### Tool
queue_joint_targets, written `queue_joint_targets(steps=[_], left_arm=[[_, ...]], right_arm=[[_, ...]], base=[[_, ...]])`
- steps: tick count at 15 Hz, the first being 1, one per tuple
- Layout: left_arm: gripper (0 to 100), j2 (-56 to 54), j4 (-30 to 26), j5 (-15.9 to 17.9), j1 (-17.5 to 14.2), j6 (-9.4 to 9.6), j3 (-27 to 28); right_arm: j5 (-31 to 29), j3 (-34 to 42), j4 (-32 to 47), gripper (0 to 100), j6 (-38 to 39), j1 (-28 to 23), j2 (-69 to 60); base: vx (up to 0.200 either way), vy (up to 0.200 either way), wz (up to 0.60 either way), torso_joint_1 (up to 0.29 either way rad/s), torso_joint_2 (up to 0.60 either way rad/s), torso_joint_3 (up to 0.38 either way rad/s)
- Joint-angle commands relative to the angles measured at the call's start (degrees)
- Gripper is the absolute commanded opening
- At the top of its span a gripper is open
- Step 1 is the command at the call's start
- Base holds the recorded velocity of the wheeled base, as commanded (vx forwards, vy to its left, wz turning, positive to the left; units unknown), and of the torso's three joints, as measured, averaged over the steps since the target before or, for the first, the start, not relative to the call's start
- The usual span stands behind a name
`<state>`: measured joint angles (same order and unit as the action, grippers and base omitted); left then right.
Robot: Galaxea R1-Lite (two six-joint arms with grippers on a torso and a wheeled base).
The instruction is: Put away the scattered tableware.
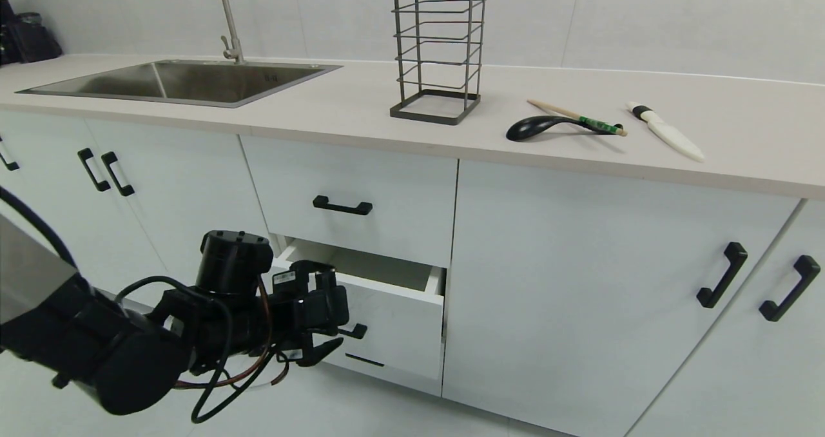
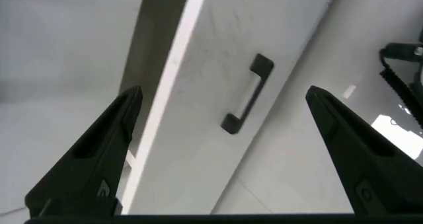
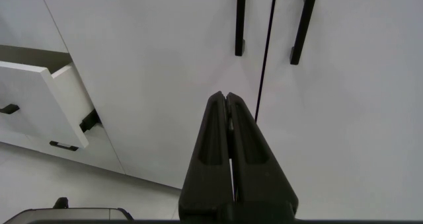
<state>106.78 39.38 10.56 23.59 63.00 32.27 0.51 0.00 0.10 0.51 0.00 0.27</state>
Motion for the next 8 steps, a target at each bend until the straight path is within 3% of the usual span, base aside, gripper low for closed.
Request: queue_joint_targets(steps=[1, 3, 7, 8], left_arm=[[100, 6.8, 0.2, -0.1, 0.0, 0.19, 5.1], [100, 10.6, 0.4, -0.1, 0.0, 0.37, 7.9], [100, 13.8, 1.4, -0.4, -0.2, 0.37, 8.5], [100, 16.1, 4.6, -0.5, -0.2, 0.54, 8.0]], right_arm=[[0.0, 0.0, 0.0, 0, 0.0, 0.0, 0.1], [0.0, 0.0, 0.0, 0, 0.0, 0.0, 0.1], [0.0, 0.0, 0.1, 0, 0.0, 0.0, 0.1], [0.0, 0.0, 0.0, 0, 0.0, 0.0, 0.1]], base=[[0.000, 0.000, 0.00, 0.000, 0.00, 0.000], [0.000, 0.000, 0.00, 0.000, 0.00, 0.000], [0.000, 0.000, 0.00, 0.000, 0.00, 0.000], [0.000, 0.000, 0.00, 0.000, 0.00, 0.000]])
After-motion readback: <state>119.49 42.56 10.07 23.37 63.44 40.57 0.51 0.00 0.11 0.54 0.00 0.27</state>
